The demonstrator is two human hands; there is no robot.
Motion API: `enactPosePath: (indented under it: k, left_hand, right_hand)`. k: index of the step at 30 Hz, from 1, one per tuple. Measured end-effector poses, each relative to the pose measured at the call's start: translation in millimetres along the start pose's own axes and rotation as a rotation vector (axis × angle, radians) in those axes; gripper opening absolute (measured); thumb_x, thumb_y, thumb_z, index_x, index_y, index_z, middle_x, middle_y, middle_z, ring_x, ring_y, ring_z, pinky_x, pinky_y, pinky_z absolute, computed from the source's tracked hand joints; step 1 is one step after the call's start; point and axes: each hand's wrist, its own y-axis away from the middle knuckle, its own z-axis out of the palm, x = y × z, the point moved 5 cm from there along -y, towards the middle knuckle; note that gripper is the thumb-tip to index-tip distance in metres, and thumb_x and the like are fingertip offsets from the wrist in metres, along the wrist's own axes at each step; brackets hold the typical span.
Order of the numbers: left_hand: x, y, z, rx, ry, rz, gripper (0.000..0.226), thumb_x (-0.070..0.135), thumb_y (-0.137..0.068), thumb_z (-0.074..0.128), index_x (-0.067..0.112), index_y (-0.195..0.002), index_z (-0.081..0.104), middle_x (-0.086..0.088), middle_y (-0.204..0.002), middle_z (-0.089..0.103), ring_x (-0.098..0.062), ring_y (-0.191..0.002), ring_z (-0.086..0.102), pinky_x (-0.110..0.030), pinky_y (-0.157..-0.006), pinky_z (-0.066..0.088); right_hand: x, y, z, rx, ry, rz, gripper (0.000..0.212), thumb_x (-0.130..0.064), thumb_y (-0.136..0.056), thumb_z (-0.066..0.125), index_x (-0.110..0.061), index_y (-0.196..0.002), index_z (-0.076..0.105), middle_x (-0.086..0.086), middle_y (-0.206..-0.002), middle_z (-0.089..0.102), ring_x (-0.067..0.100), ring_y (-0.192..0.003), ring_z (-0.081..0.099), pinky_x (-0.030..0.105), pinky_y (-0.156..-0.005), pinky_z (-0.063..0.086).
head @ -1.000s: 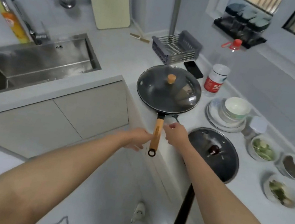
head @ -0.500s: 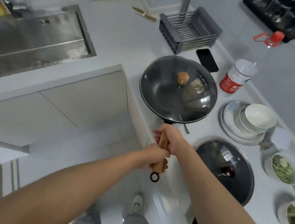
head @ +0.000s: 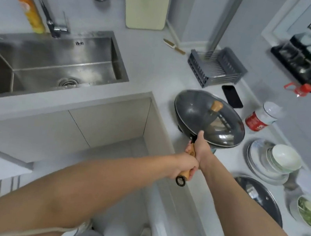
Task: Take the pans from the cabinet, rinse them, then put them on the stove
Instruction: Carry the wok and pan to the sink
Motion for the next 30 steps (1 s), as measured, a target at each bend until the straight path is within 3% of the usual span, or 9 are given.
enactPosePath:
  k: [6, 9, 12, 13, 15, 17, 20, 24, 30]
  left_hand:
    - [-5, 5, -34, -0.002, -0.01, 0.049, 0.025, 0.001, -0.053, 0.05, 0.011, -0.075, 0.046, -0.008, -0.063, 0.046, -0.018, -0.056, 0.045, -0.031, -0.068, 0.045]
    - [-12, 17, -64, -0.001, 0.0, 0.086, 0.035, -0.004, -0.067, 0.049, 0.003, -0.101, 0.054, -0.008, -0.062, 0.045, -0.017, -0.049, 0.046, -0.023, -0.05, 0.046]
    - [-23, 29, -109, 0.012, 0.005, 0.104, 0.014, -0.004, -0.077, 0.046, -0.001, -0.09, 0.05, -0.008, -0.051, 0.045, -0.013, -0.032, 0.044, -0.022, -0.042, 0.043]
    - [-24, 32, -121, 0.022, 0.021, 0.107, 0.025, -0.003, -0.078, 0.046, -0.003, -0.101, 0.054, -0.006, -0.047, 0.045, -0.011, -0.029, 0.044, -0.021, -0.043, 0.044]
    - [-24, 48, -159, 0.049, 0.014, 0.141, 0.063, -0.002, -0.077, 0.047, -0.004, -0.14, 0.042, -0.006, -0.051, 0.046, -0.011, -0.029, 0.046, -0.02, -0.044, 0.045]
    - [-22, 66, -195, 0.079, 0.024, 0.167, 0.073, -0.001, -0.076, 0.049, 0.005, -0.148, 0.037, -0.005, -0.055, 0.047, -0.011, -0.032, 0.048, -0.019, -0.046, 0.046]
    - [-21, 97, -256, 0.143, 0.058, 0.194, 0.053, 0.003, -0.075, 0.051, 0.015, -0.126, 0.054, -0.002, -0.05, 0.049, -0.011, -0.034, 0.049, -0.017, -0.046, 0.044]
    - [-27, 128, -332, 0.227, 0.203, 0.167, 0.014, 0.0, -0.076, 0.048, 0.013, -0.076, 0.045, -0.003, -0.045, 0.044, -0.013, -0.032, 0.045, -0.014, -0.038, 0.038]
    - [-47, 142, -433, 0.314, 0.387, 0.174, 0.012, 0.001, -0.078, 0.048, 0.01, -0.072, 0.045, -0.005, -0.051, 0.046, -0.015, -0.044, 0.046, -0.02, -0.043, 0.039]
  right_hand:
    - [8, 15, 31, 0.032, 0.068, -0.04, 0.053, -0.056, -0.102, 0.03, -0.011, -0.077, 0.043, 0.003, -0.055, 0.039, 0.014, -0.035, 0.035, 0.019, -0.033, 0.034]
    - [18, 28, 64, 0.023, 0.118, -0.072, 0.058, -0.055, -0.103, 0.026, -0.01, -0.07, 0.043, 0.004, -0.045, 0.039, 0.014, -0.03, 0.036, 0.02, -0.034, 0.034]
    - [28, 41, 114, 0.008, 0.174, -0.115, 0.064, -0.055, -0.104, 0.023, -0.007, -0.067, 0.044, 0.004, -0.034, 0.04, 0.016, -0.025, 0.038, 0.016, -0.032, 0.033]
    - [29, 45, 128, 0.005, 0.192, -0.127, 0.063, -0.054, -0.104, 0.024, -0.006, -0.068, 0.044, 0.005, -0.033, 0.04, 0.017, -0.025, 0.039, 0.015, -0.032, 0.034]
    - [31, 58, 166, -0.013, 0.236, -0.153, 0.059, -0.052, -0.105, 0.026, -0.005, -0.073, 0.045, 0.006, -0.034, 0.041, 0.019, -0.025, 0.039, 0.015, -0.033, 0.035]
    - [33, 73, 205, -0.038, 0.276, -0.17, 0.055, -0.05, -0.104, 0.029, -0.006, -0.076, 0.045, 0.006, -0.035, 0.042, 0.019, -0.025, 0.039, 0.016, -0.033, 0.035]
    - [38, 92, 271, -0.093, 0.338, -0.177, 0.054, -0.05, -0.104, 0.031, -0.006, -0.076, 0.045, 0.006, -0.038, 0.043, 0.018, -0.025, 0.038, 0.016, -0.033, 0.034]
    - [53, 103, 361, -0.211, 0.415, -0.172, 0.05, -0.049, -0.105, 0.033, -0.007, -0.081, 0.044, 0.005, -0.039, 0.042, 0.015, -0.023, 0.037, 0.014, -0.031, 0.033]
    - [92, 100, 484, -0.36, 0.601, -0.117, 0.049, -0.05, -0.104, 0.033, -0.007, -0.085, 0.049, 0.005, -0.046, 0.047, 0.017, -0.039, 0.041, 0.023, -0.039, 0.036]
